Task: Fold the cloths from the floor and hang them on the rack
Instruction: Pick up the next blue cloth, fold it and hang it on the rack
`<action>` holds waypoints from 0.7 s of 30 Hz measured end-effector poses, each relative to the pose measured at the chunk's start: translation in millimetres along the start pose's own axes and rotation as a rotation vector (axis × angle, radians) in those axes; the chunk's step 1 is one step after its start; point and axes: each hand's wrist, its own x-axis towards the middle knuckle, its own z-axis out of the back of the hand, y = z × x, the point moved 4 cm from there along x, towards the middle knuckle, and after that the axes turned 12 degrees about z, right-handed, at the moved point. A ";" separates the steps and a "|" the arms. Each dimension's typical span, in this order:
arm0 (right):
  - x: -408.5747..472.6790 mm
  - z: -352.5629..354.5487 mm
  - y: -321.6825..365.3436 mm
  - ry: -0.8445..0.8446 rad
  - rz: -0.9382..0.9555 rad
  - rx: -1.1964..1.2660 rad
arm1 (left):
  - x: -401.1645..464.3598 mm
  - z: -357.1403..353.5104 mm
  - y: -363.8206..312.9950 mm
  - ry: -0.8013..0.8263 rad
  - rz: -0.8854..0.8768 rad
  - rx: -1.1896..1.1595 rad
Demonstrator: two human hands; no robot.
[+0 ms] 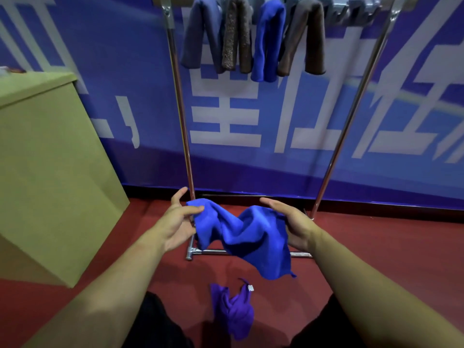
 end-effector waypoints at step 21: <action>13.2 62.2 12.4 -0.303 0.334 -0.320 | 4.4 50.4 -11.8 -0.419 -0.249 0.167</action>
